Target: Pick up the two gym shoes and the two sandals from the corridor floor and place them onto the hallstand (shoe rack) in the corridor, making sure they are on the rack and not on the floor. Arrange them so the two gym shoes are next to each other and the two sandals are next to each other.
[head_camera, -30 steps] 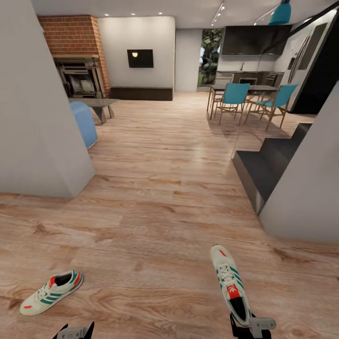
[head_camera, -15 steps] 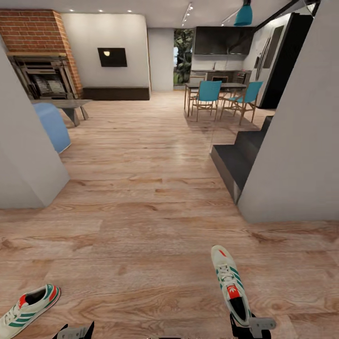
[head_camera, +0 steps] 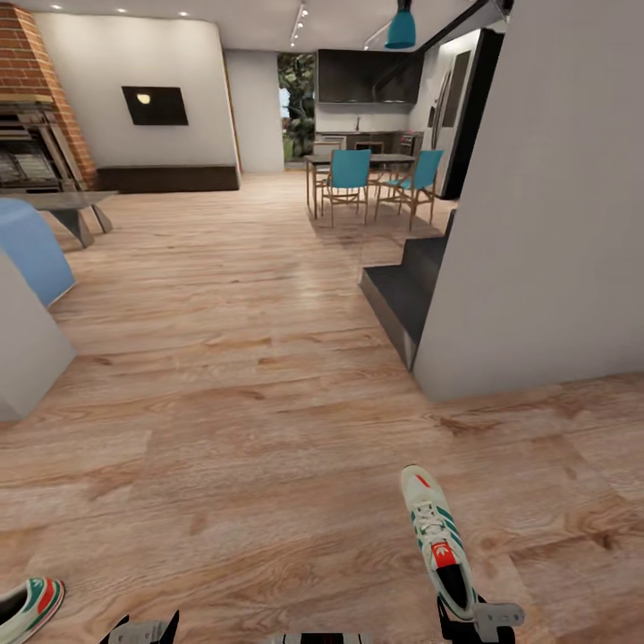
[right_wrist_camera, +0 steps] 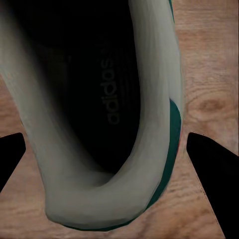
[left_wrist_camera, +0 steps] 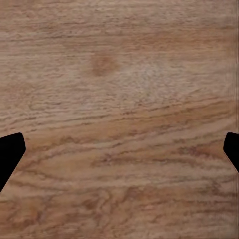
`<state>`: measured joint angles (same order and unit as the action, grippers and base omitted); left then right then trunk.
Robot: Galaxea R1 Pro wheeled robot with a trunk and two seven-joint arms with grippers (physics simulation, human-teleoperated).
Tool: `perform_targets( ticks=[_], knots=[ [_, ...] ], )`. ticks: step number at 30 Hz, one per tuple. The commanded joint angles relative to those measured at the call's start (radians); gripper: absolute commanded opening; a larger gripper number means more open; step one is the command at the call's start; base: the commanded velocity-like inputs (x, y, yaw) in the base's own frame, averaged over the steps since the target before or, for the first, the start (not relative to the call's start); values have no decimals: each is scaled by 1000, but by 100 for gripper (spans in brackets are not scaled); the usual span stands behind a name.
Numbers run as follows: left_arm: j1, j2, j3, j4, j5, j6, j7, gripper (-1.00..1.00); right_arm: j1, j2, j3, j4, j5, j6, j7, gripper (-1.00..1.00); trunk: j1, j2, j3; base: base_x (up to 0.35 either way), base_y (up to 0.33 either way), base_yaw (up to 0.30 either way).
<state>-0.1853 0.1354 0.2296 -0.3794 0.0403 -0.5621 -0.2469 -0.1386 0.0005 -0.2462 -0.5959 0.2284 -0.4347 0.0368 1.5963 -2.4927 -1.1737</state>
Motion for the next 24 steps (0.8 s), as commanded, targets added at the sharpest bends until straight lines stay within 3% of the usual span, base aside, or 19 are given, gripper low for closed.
perform_targets(
  ticks=[1,24],
  knots=[
    [0,0,6,1,4,-1,-10,100,-1,1,-6,1,8,-4,4,-100,0,0,-1,0,0,-300],
    [0,0,6,1,4,-1,-9,100,-1,0,-6,1,8,-4,5,-100,0,0,7,0,0,-300]
  ],
)
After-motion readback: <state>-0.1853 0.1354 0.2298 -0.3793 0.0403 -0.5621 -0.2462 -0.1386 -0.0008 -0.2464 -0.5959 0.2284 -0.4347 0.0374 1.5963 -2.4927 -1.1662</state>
